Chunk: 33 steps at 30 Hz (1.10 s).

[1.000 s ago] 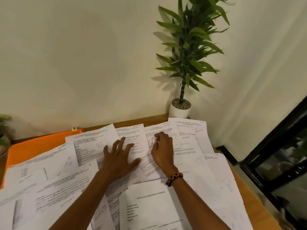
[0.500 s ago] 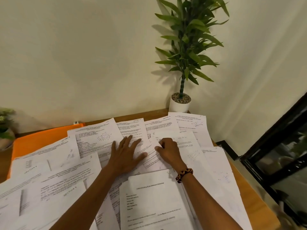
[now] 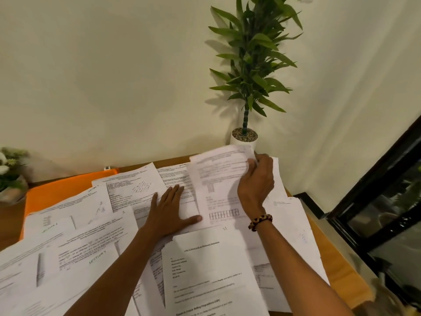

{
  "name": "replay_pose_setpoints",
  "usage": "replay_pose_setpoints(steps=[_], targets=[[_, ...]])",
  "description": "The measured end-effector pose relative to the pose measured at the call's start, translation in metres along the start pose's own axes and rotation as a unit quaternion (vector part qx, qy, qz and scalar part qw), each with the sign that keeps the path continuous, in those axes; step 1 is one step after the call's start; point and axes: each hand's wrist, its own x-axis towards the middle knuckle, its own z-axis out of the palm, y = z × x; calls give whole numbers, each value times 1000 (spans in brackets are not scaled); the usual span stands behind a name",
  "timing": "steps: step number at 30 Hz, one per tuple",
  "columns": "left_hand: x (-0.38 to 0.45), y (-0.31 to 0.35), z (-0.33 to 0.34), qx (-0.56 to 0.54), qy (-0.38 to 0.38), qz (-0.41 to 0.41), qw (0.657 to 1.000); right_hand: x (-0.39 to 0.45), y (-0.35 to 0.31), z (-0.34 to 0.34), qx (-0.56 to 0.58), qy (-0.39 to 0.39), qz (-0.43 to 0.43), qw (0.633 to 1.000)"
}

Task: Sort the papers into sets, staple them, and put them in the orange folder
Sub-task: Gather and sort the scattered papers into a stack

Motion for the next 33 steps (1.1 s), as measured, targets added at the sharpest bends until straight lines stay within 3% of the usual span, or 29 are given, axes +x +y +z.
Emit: replay_pose_setpoints(steps=[2,5,7,9,11,13,17,20,24,28,30,33], targets=[[0,0,-1,-1,0,1,1000,19,-6,-8,19,45,-40,998],[3,6,-9,-43,10,-12,999,30,-13,-20,37,53,-148,987],[4,17,-26,-160,43,-47,985,24,-21,-30,40,32,-233,971],[2,31,-50,-307,105,-65,944,14,-28,-37,25,16,-305,952],[-4,47,-74,-372,193,-10,908,3,-34,-40,1,-4,-362,932],[-9,58,-96,-345,268,70,897,-8,-39,-40,-15,-44,-382,923],[-13,66,-127,-283,324,170,887,-10,-65,-54,7,-106,-398,911],[-28,71,-147,-344,339,153,862,-5,-92,-72,42,-149,-398,904],[-46,72,-176,-344,389,148,842,-3,-112,-87,75,-225,-354,904],[-65,65,-216,-323,432,141,830,-2,-127,-95,209,-311,-271,887],[-74,54,-234,-306,418,141,843,-6,-132,-94,251,-328,-240,878],[-84,26,-245,-267,312,137,901,-20,-134,-85,289,-372,-196,860]])
